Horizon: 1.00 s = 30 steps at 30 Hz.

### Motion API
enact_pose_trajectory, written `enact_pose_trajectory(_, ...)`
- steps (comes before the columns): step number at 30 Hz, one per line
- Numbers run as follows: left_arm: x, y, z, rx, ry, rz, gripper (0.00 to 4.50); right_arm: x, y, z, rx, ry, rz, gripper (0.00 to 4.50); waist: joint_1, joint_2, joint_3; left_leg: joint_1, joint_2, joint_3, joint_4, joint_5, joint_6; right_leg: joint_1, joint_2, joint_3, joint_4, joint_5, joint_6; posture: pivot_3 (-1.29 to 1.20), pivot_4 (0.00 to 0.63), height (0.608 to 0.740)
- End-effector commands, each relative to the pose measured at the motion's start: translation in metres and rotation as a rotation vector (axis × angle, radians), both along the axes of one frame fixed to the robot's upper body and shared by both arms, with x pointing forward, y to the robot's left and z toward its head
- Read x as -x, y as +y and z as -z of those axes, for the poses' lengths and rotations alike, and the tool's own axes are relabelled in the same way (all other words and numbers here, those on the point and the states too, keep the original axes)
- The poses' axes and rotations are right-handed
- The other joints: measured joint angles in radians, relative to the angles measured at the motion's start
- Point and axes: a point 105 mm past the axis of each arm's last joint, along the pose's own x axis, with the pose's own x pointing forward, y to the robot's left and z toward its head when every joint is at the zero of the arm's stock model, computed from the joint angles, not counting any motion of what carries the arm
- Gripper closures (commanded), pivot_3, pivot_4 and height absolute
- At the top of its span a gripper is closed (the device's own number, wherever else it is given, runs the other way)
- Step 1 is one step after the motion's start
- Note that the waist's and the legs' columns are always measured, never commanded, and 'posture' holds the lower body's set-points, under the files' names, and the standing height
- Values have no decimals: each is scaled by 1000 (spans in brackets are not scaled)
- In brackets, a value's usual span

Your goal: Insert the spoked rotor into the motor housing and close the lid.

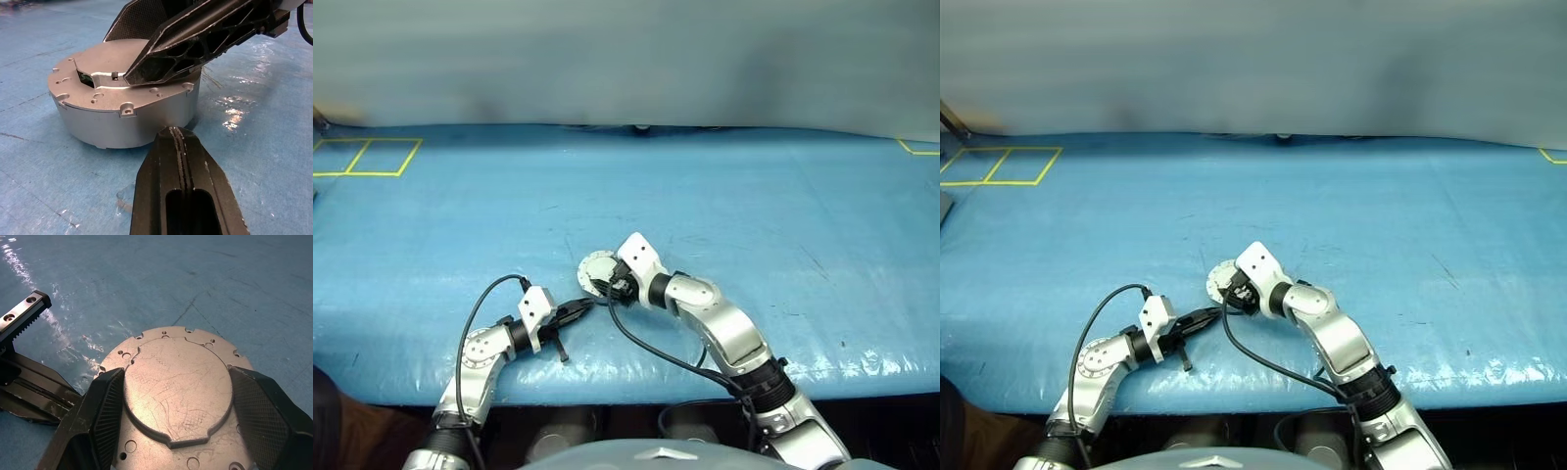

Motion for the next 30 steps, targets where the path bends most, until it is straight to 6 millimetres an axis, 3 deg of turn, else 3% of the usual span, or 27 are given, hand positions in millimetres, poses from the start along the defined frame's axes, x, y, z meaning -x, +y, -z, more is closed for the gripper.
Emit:
enact_pose_trajectory(1, -4, 2, -12, 39, -32, -27, 4500, 14, -14, 53, 121, 182, 32, 1483, 0, 0, 0, 0, 0, 0, 0, 0, 0, 0, 0, 0, 0, 0, -1, 0, 150, 740)
enact_pose_trajectory(9, -13, 29, -39, 155, -46, -101, 4500, 13, -17, 51, 113, 178, 43, 1483, 1, 0, 0, 0, 5, 0, 0, -2, -4, 0, 5, 0, 0, -2, -4, 0, 150, 740)
enact_pose_trajectory(13, -18, 33, -44, 169, -48, -117, 4500, 14, -15, 51, 108, 179, 40, 1483, 0, 0, 0, 0, 5, 0, 0, -3, -5, 0, 5, 0, 0, -2, -4, 0, 150, 740)
enact_pose_trajectory(25, -29, 16, -15, -22, 4, -83, 4500, 14, -16, 46, 92, 166, 47, 1483, 3, -2, -1, 1, 5, -1, -3, -3, -5, -1, 5, 0, -1, -2, -3, 0, 150, 740)
enact_pose_trajectory(30, -28, 15, -12, -23, 18, -87, 4500, 13, -16, 43, 85, 159, 50, 1483, 8, -1, -2, 2, 5, -1, -4, -3, -6, 0, 5, 0, -1, -2, -3, 0, 150, 740)
